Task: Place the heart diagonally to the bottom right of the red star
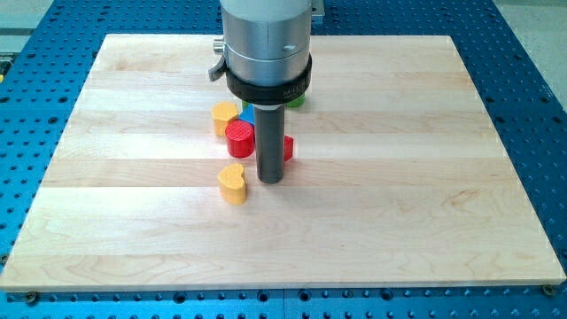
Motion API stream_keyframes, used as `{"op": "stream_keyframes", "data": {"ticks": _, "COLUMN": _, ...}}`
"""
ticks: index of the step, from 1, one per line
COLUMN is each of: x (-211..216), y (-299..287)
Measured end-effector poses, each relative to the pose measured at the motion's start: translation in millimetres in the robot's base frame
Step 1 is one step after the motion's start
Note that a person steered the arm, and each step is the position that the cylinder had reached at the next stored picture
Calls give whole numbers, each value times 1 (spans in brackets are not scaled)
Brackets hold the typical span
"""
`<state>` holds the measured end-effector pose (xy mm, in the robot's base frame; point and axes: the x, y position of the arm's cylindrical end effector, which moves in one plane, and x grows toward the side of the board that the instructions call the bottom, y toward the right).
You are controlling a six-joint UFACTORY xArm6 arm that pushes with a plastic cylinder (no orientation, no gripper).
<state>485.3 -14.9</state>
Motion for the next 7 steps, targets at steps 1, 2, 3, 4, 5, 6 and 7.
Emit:
{"op": "stream_keyframes", "data": {"ticks": 1, "x": -4, "y": 0}}
{"op": "stream_keyframes", "data": {"ticks": 2, "x": -6, "y": 0}}
{"op": "stream_keyframes", "data": {"ticks": 3, "x": 58, "y": -1}}
{"op": "stream_keyframes", "data": {"ticks": 4, "x": 98, "y": -66}}
{"op": "stream_keyframes", "data": {"ticks": 5, "x": 91, "y": -95}}
{"op": "stream_keyframes", "data": {"ticks": 6, "x": 68, "y": -81}}
{"op": "stream_keyframes", "data": {"ticks": 7, "x": 52, "y": -65}}
